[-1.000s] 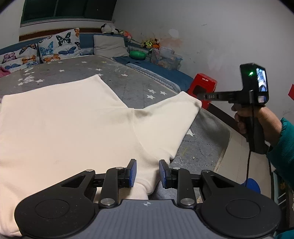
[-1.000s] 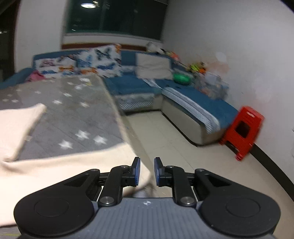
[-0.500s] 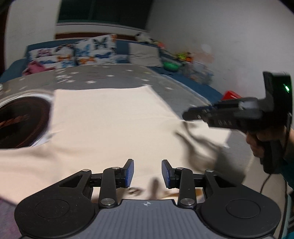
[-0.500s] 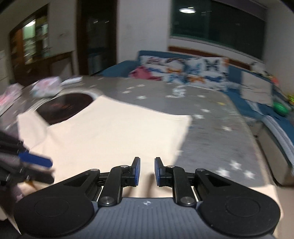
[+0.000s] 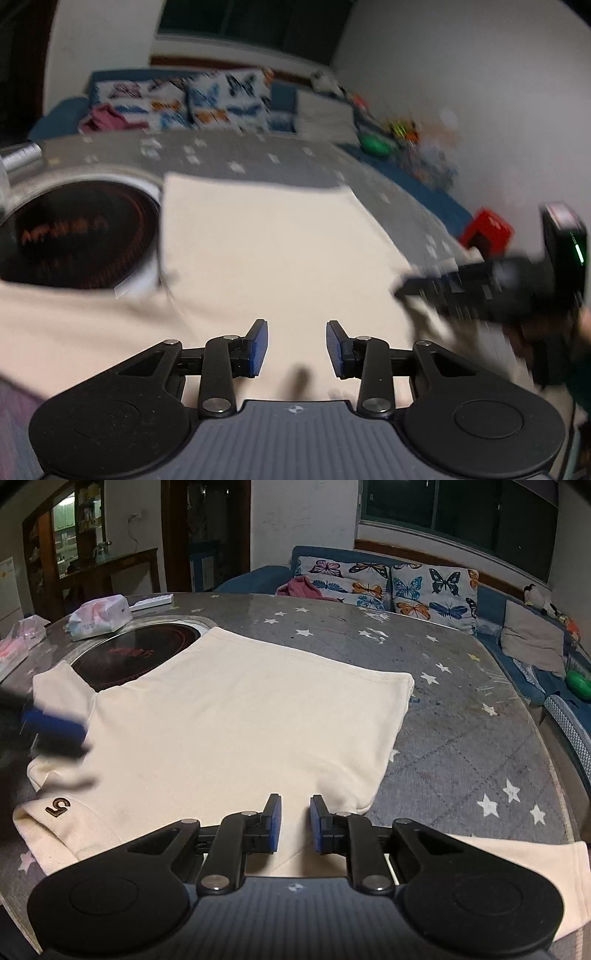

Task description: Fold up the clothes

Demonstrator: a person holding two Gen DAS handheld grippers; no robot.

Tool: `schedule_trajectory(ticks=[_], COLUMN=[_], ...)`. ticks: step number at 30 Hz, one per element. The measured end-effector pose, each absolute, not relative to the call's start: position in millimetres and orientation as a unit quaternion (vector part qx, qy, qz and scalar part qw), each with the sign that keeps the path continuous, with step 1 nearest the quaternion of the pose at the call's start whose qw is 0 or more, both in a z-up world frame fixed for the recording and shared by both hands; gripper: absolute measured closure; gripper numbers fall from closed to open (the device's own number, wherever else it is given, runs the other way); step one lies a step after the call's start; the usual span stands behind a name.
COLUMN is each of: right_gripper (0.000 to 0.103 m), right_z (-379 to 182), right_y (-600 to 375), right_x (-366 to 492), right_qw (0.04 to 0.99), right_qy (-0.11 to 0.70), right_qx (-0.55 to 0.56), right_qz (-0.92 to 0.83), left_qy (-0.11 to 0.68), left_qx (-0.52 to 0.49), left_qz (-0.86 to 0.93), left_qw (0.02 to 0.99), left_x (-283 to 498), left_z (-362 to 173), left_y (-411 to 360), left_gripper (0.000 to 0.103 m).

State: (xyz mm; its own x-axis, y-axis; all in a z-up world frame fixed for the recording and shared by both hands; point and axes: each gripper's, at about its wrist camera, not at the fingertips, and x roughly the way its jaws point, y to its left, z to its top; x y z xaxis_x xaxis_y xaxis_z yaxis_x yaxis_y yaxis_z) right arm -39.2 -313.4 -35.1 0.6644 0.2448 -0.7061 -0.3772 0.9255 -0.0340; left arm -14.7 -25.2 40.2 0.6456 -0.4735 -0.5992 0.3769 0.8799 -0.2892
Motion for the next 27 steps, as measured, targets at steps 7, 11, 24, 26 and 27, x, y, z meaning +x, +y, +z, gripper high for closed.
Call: schedule_trajectory(ticks=[7,11,24,26,27], right_gripper=[0.088,0.087,0.083,0.083,0.083], right_z=[-36.3,-36.6,-19.1,-19.7,-20.2], right_y=[-313.3,-313.7,-284.9,-277.4,-273.7], right_x=[-37.1,-37.0,-82.6,-93.6,-99.2], right_qw=[0.908,0.908,0.893,0.887,0.884], right_qy=[0.373,0.372,0.355,0.354,0.353], right_qx=[-0.09,-0.089,-0.115,-0.126,-0.132], right_qz=[0.171,0.172,0.253,0.268,0.275], left_qy=[0.366,0.359,0.321,0.318,0.32], left_qx=[-0.107,-0.116,-0.004,0.013,0.019], left_qz=[-0.16,-0.159,-0.229,-0.242,-0.248], left_qw=[0.911,0.912,0.919,0.917,0.914], left_x=[32.2,24.7,-41.4,-55.8,-62.6], left_z=[21.1,15.3,34.5,32.1,30.2], left_y=[-2.9,11.3,-30.0,-35.3,-37.7], left_gripper=[0.065,0.067,0.061,0.061,0.061])
